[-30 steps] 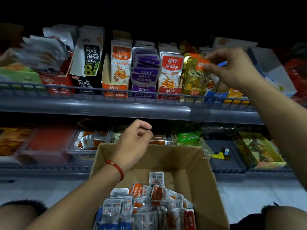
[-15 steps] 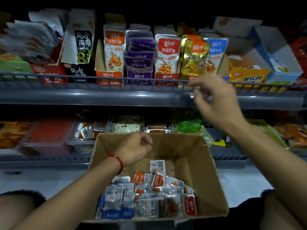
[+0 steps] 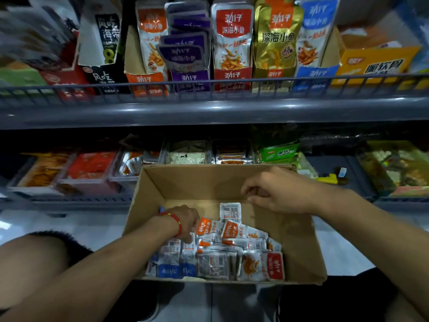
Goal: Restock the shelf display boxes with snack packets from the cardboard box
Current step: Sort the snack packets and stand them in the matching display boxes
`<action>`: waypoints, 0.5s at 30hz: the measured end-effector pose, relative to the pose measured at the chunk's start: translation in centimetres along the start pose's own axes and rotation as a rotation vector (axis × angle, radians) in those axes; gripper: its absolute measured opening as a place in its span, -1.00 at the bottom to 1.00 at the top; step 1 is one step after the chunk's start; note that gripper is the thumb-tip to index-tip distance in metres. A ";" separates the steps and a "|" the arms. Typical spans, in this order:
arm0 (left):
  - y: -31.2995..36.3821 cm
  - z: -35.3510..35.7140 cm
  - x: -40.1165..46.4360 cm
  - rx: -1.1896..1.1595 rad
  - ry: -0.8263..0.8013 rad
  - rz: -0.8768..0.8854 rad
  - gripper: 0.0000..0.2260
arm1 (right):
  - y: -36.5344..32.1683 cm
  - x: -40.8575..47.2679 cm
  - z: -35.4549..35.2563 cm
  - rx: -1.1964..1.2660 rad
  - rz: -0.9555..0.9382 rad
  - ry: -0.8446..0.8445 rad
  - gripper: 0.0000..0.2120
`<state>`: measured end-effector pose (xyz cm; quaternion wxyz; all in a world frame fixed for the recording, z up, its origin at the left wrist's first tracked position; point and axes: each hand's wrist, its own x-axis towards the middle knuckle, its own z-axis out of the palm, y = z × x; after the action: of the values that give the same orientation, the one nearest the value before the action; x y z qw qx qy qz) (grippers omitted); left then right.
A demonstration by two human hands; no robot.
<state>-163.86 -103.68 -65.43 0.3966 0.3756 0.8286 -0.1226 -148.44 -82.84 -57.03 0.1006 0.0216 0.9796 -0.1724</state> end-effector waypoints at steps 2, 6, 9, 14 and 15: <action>-0.7 0.0 0.2 -0.036 0.024 -0.020 -0.81 | 0.3 0.1 0.0 0.026 0.009 -0.024 -0.76; -0.6 -1.4 -0.3 -0.175 0.164 0.046 -0.76 | 0.4 0.3 0.0 0.053 0.004 -0.036 -0.78; -0.2 -4.6 -1.3 -0.297 0.236 0.218 -0.82 | 0.3 0.3 -0.1 0.053 -0.008 -0.043 -0.71; -0.2 -7.8 -3.5 -1.024 0.357 0.371 -0.92 | 0.5 0.0 -1.1 0.057 -0.141 0.116 -0.36; 0.0 -7.9 -3.9 -1.166 0.346 0.367 -0.94 | 0.5 -0.2 -1.1 0.070 -0.161 0.131 -0.32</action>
<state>-166.78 -101.74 -57.35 0.4111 0.2482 0.7333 0.4813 -148.43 -81.97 -56.11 0.0214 -0.0424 0.9761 -0.2121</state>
